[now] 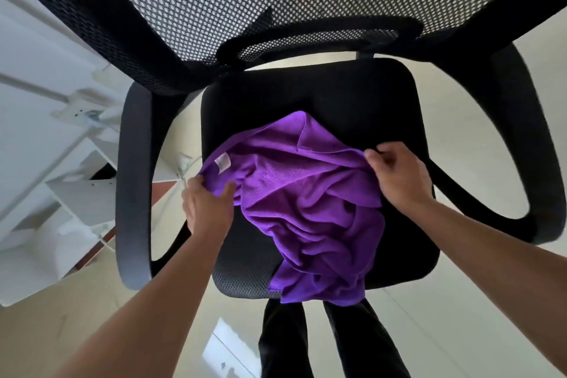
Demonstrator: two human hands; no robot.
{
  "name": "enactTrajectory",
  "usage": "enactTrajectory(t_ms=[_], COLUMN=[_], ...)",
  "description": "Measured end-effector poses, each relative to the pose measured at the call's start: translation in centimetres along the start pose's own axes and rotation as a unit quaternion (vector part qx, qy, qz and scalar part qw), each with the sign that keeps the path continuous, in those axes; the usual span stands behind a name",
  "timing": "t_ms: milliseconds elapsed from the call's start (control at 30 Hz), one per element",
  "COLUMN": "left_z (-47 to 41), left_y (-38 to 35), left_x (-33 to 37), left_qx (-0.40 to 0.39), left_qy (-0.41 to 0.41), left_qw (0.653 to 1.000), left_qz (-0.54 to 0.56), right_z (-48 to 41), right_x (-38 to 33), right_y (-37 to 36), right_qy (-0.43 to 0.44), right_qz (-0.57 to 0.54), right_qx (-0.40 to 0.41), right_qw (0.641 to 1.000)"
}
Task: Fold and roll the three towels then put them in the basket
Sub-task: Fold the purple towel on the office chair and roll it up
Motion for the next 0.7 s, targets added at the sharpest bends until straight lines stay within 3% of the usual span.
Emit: enactTrajectory(t_ms=[100, 200, 233, 300, 400, 567, 700], left_z=[-0.6, -1.9, -2.3, -3.0, -4.4, -7.2, -7.3], left_y=[-0.4, -0.1, 0.0, 0.3, 0.6, 0.6, -0.7], left_x=[-0.5, 0.5, 0.7, 1.6, 4.2, 9.1, 9.0], left_qx=[0.056, 0.063, 0.059, 0.054, 0.046, 0.057, 0.042], left_qy=[0.024, 0.047, 0.060, 0.076, 0.026, -0.038, 0.011], left_qw=[0.998, 0.996, 0.995, 0.990, 0.979, 0.972, 0.964], left_qz=[0.034, 0.046, 0.056, 0.106, 0.199, 0.226, 0.262], right_z=[0.1, -0.4, -0.7, -1.6, -2.8, -6.9, -8.6], right_x=[-3.8, -6.4, -6.7, -6.4, -4.9, -4.1, -3.0], right_y=[-2.0, -4.1, -4.3, -4.0, -1.8, 2.3, 2.2], right_qy=[0.144, 0.195, 0.173, 0.076, -0.060, -0.114, -0.139], right_qz=[0.041, 0.171, 0.157, 0.012, -0.221, -0.293, -0.266], right_qx=[-0.030, -0.068, -0.083, -0.125, -0.108, 0.004, 0.026], right_qw=[0.988, 0.963, 0.969, 0.989, 0.967, 0.949, 0.954])
Point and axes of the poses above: each hand's wrist, its own z-axis away from the middle knuckle, its own y-axis out of the back of the hand, x = y × z, the point moved 2 cm from there along -z, towards the middle knuckle, and after that the axes turned 10 degrees about -y, right-handed, at the moved point
